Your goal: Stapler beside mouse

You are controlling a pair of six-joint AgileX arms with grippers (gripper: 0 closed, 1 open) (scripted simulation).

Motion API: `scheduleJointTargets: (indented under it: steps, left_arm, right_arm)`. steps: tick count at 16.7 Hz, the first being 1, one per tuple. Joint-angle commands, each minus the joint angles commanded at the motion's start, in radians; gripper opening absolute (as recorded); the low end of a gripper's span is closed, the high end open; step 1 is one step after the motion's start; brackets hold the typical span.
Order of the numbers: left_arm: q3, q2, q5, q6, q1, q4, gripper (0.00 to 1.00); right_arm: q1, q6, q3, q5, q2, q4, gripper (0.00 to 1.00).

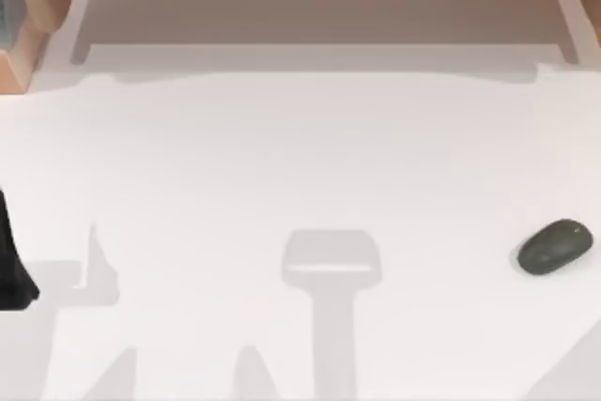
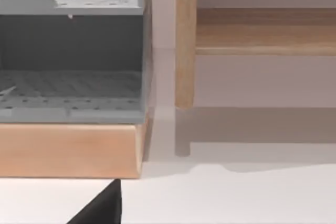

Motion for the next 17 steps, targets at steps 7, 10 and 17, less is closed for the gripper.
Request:
scheduleJointTargets:
  steps: [7, 10, 17]
  left_arm:
    - [0.0, 0.0, 0.0, 0.0, 0.0, 0.0, 1.0]
    - [0.0, 0.0, 0.0, 0.0, 0.0, 0.0, 1.0]
    - [0.0, 0.0, 0.0, 0.0, 0.0, 0.0, 1.0]
  right_arm:
    - [0.0, 0.0, 0.0, 0.0, 0.0, 0.0, 0.7]
    - [0.0, 0.0, 0.0, 0.0, 0.0, 0.0, 0.47]
    - [0.0, 0.0, 0.0, 0.0, 0.0, 0.0, 0.0]
